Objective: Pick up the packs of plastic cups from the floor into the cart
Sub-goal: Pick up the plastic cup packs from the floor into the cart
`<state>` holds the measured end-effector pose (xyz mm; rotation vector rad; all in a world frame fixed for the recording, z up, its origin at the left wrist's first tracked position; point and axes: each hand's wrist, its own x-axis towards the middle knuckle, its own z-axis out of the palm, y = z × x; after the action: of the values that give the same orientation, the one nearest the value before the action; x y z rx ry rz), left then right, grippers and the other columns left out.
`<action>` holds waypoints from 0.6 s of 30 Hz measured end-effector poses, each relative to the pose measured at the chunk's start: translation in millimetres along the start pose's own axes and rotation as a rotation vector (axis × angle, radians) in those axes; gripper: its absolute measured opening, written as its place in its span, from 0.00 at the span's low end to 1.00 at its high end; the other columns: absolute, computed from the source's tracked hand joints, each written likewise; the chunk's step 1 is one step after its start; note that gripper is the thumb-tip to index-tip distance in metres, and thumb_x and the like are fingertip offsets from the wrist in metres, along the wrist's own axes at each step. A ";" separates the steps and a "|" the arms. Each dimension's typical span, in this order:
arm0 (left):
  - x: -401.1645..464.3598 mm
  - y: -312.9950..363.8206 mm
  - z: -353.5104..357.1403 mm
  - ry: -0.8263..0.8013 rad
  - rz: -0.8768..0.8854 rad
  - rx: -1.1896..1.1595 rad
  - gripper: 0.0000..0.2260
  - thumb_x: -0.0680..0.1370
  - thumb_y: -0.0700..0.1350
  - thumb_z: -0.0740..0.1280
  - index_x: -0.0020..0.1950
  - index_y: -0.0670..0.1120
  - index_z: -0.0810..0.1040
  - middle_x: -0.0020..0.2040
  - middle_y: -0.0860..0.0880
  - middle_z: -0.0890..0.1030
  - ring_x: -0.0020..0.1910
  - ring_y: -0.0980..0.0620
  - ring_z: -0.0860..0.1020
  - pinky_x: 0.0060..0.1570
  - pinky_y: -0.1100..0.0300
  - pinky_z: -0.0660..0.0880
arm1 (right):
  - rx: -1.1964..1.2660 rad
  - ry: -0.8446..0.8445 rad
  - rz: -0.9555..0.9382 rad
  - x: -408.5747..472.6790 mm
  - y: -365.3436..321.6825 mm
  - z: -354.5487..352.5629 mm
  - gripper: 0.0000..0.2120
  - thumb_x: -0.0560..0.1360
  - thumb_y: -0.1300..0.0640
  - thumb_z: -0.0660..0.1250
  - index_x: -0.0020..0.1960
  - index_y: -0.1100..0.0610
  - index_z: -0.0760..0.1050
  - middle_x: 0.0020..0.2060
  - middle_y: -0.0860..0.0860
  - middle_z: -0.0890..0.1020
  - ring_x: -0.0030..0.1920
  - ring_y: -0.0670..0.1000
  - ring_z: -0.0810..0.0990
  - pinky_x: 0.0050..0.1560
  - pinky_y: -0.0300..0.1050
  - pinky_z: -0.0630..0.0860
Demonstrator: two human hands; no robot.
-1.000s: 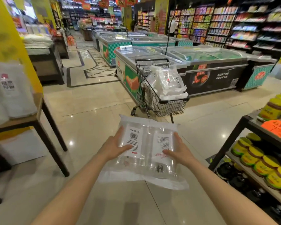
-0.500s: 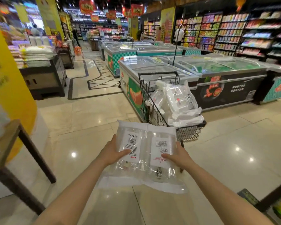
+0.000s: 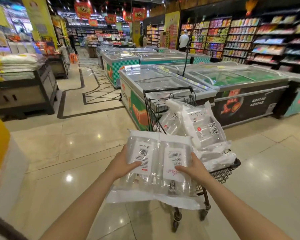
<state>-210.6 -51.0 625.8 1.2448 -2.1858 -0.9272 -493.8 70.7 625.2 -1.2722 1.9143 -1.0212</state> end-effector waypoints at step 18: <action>411.3 -24.0 -34.2 -0.216 0.233 -0.043 0.45 0.67 0.65 0.71 0.76 0.59 0.49 0.67 0.56 0.73 0.64 0.52 0.73 0.64 0.45 0.71 | -0.070 0.325 0.122 315.0 -46.0 -29.8 0.52 0.54 0.33 0.76 0.70 0.51 0.60 0.63 0.50 0.76 0.61 0.53 0.76 0.60 0.58 0.75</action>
<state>-374.5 -429.4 654.8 0.8799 -2.3999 -1.0446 -606.4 -227.0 656.3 -1.0608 2.2595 -1.1621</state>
